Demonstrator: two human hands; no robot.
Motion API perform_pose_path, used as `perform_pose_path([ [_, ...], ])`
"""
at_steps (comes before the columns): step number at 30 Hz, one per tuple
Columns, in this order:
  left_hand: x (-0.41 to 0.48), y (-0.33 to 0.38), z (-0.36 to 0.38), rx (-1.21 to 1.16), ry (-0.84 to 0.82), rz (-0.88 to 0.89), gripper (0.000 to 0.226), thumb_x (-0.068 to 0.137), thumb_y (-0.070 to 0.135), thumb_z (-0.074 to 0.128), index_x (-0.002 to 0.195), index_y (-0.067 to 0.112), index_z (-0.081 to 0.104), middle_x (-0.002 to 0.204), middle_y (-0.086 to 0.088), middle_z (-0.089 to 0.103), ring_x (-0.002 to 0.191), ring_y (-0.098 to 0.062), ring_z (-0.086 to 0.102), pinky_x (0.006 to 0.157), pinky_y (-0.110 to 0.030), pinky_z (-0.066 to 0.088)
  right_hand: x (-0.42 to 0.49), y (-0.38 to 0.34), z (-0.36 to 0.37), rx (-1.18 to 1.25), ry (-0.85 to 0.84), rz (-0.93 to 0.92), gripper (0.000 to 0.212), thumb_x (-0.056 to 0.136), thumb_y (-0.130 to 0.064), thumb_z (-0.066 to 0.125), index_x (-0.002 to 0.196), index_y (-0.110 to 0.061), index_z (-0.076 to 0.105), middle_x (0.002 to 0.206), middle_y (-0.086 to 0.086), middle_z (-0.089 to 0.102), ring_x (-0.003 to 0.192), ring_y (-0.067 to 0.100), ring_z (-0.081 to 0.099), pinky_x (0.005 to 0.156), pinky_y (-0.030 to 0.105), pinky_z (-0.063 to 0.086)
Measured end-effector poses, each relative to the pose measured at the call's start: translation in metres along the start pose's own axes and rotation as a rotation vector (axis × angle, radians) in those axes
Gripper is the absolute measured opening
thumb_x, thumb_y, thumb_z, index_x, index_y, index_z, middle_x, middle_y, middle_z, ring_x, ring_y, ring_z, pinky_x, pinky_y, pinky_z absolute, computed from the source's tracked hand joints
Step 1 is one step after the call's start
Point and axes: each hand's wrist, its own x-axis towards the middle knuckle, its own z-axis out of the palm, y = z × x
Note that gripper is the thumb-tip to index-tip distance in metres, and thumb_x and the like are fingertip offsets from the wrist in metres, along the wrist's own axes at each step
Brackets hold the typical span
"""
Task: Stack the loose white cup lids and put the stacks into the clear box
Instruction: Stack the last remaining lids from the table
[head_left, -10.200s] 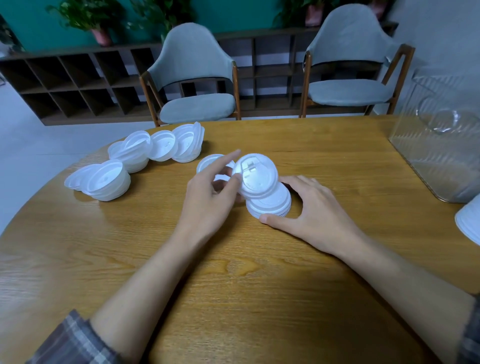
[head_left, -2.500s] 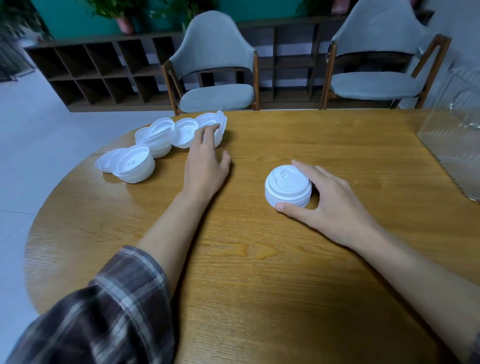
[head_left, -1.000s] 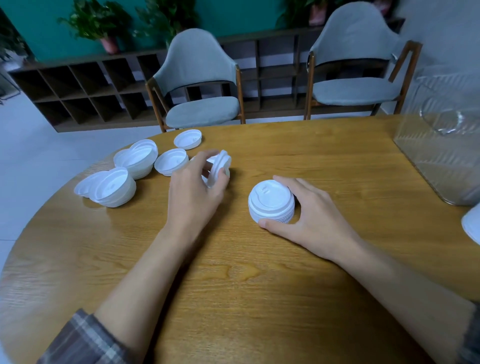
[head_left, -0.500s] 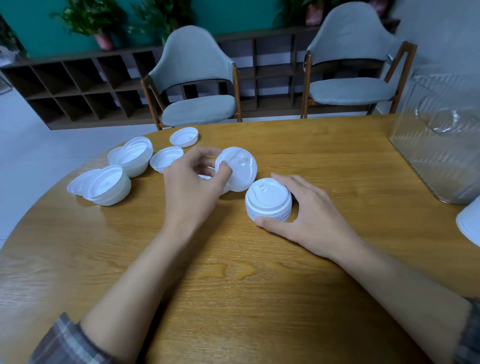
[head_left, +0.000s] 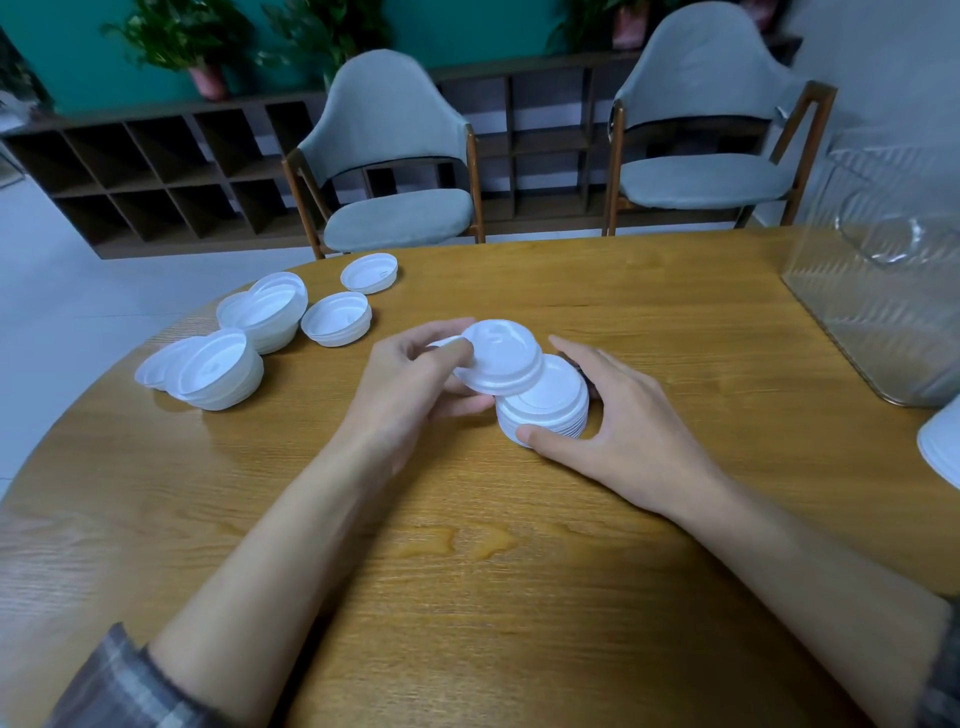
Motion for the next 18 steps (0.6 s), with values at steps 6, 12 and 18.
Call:
perform_pose_path([
  [6,-0.0025,-0.0037,0.0031,0.291,-0.127,0.004,0.028,0.095,0.014,0.073,0.123,0.016,0.069,0.079,-0.011,0.069,0.058,-0.020,0.064,0.054,-0.026,0.052,-0.0003,-0.0016,-0.0010,0.024,-0.005,-0.008,0.097,0.077,-0.058,0.083,0.158,-0.033,0.038,0.150,-0.018,0.050,0.136,0.005,0.049,0.114,0.033,0.041],
  [12,-0.0029,-0.0071,0.0022,0.605,-0.117,0.106,0.036,0.084,0.051,0.082,0.111,0.031,0.072,0.064,0.004,0.059,0.057,-0.012,0.055,0.066,-0.028,0.046,-0.0002,0.0007,-0.0012,0.023,-0.002,-0.040,0.087,0.076,-0.059,0.081,0.152,-0.032,0.047,0.136,-0.020,0.056,0.125,0.002,0.053,0.107,0.029,0.044],
  [18,-0.0047,-0.0033,-0.0046,0.702,-0.073,0.233,0.048,0.080,0.058,0.083,0.122,0.037,0.073,0.097,0.011,0.070,0.068,-0.003,0.057,0.075,-0.022,0.046,0.0008,0.0024,0.0008,0.021,0.001,-0.045,0.085,0.076,-0.059,0.082,0.150,-0.033,0.048,0.134,-0.019,0.057,0.123,0.003,0.054,0.106,0.030,0.044],
])
